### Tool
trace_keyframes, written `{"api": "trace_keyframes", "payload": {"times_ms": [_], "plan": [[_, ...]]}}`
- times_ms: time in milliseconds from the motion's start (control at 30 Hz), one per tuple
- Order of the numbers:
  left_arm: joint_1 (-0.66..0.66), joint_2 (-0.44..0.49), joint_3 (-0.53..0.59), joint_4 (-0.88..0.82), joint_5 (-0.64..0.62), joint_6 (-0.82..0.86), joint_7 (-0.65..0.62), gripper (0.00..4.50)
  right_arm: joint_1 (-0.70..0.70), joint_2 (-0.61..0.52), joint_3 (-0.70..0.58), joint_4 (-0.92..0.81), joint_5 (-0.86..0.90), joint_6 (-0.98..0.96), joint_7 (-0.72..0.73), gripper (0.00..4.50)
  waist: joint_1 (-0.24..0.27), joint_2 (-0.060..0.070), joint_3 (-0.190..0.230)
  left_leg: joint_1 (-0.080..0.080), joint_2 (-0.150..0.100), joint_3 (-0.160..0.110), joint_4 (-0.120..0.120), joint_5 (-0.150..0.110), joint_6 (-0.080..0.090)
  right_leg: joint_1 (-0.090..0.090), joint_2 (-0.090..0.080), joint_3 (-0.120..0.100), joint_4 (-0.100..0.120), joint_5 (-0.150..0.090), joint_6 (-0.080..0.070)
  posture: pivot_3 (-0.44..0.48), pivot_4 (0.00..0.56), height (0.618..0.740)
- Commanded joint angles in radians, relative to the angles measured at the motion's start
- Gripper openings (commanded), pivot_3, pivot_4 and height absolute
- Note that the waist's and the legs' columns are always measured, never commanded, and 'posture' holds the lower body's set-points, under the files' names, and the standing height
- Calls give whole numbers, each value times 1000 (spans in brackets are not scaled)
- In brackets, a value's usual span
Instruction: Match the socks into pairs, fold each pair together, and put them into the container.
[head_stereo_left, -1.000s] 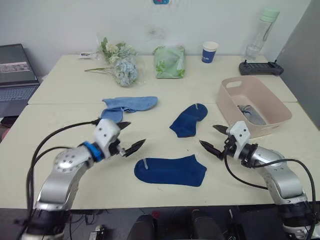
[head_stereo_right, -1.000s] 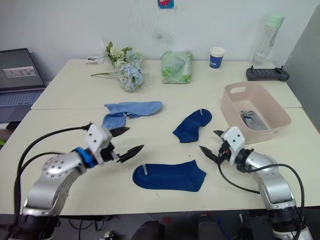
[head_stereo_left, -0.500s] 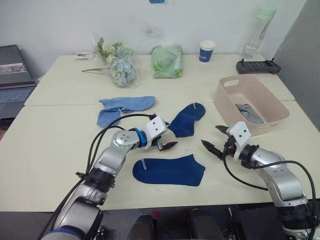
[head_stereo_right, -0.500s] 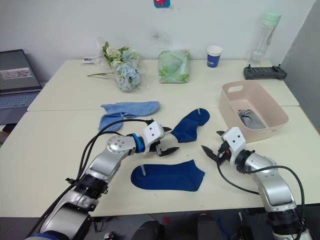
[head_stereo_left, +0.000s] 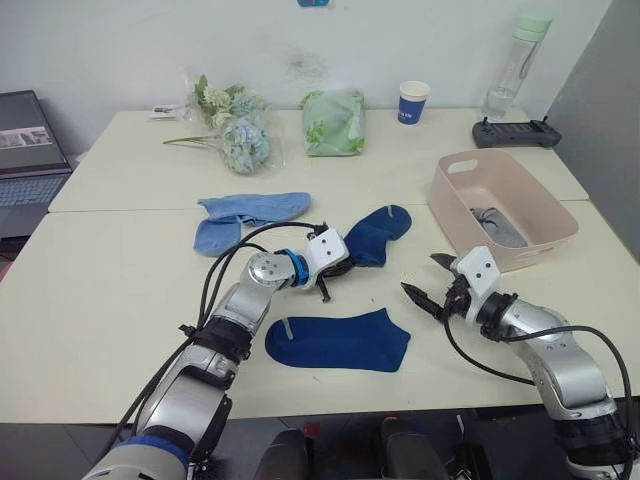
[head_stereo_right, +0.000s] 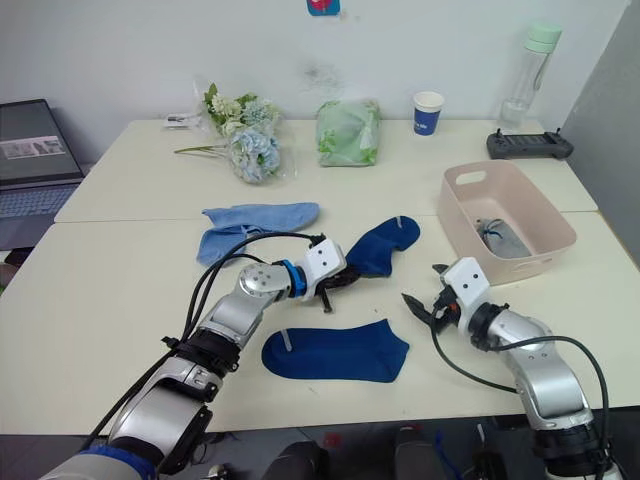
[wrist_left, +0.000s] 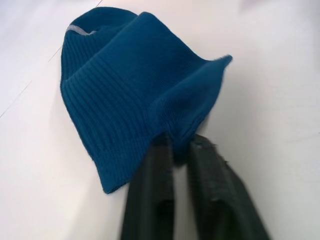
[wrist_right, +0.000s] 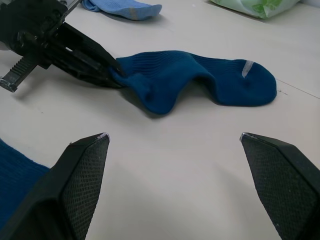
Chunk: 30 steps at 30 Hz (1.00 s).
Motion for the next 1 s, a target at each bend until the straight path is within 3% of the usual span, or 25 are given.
{"api": "trace_keyframes", "payload": {"times_ms": [33,367,533,800,900,1000], "plan": [[12,5,40,-91,-34,10,-11,29,-31,1,5,-32,-3,-19,6,4500,0,0,0,0,0,0,0,0,0,0,0,0,0,0,0,0,150,740],[143,105,64,-489,-143,274,-121,29,-37,-80,49,-114,-12,-89,137,4500,1,0,0,0,0,0,0,0,0,0,0,0,0,0,0,0,150,740],[215,158,34,-726,-202,426,-161,29,-60,-167,117,-153,-104,-210,219,4500,1,0,0,0,0,-1,0,0,0,0,0,0,0,0,0,0,150,740],[302,235,18,-967,-265,631,-176,29,-107,-180,171,-195,-125,-213,269,4500,1,0,0,0,1,-1,0,0,0,1,0,0,-1,0,0,0,150,740],[326,268,25,-1017,-293,683,-168,0,-98,-199,160,-220,-109,-208,295,3880,1,0,0,0,1,-1,0,0,0,1,0,0,-1,0,0,0,150,740],[325,266,22,-1020,-303,691,-147,0,-83,-220,166,-228,-82,-208,340,2867,2,0,0,0,1,-1,0,-1,1,2,0,0,-1,0,0,0,150,740]]}}
